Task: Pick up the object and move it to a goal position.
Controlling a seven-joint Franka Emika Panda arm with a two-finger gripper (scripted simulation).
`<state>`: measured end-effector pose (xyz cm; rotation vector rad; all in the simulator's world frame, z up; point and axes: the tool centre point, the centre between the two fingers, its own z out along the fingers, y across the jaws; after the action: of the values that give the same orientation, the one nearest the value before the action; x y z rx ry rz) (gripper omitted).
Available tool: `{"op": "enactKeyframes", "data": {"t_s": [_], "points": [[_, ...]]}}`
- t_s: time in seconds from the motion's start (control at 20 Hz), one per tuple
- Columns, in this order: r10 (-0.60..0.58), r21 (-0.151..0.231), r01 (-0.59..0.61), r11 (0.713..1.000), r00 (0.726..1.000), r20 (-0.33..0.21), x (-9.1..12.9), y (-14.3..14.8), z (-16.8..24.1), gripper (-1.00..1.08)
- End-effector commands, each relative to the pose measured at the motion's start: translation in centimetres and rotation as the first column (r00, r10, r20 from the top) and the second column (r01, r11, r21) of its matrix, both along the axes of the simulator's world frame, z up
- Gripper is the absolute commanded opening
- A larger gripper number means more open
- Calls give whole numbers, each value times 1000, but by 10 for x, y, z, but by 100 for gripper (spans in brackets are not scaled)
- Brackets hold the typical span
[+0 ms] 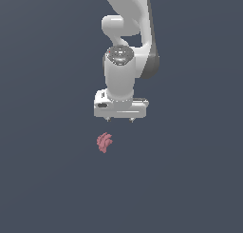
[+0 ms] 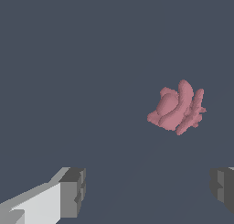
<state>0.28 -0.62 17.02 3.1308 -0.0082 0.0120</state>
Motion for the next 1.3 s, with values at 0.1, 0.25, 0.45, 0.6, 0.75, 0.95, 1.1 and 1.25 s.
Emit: {"op": "enactKeyframes", "data": {"t_s": [0.1, 0.25, 0.45, 0.6, 0.75, 0.95, 1.1, 1.25], "points": [[1, -3, -1, 1000, 1000, 1, 0, -1, 1, 100], [5, -16, -5, 1000, 1000, 5, 0, -7, 4, 100], [20, -34, -19, 999, 1000, 9, -1, -13, 10, 100], [23, -34, -22, 999, 1000, 9, -2, -12, 11, 100], [7, -31, -7, 999, 1000, 9, 0, -14, 8, 100], [-44, -25, 44, 999, 999, 8, 5, -21, 1, 100], [-105, -18, 105, 994, 994, 7, 11, -28, -7, 100], [-184, -10, 184, 983, 983, 5, 18, -39, -19, 100]]}}
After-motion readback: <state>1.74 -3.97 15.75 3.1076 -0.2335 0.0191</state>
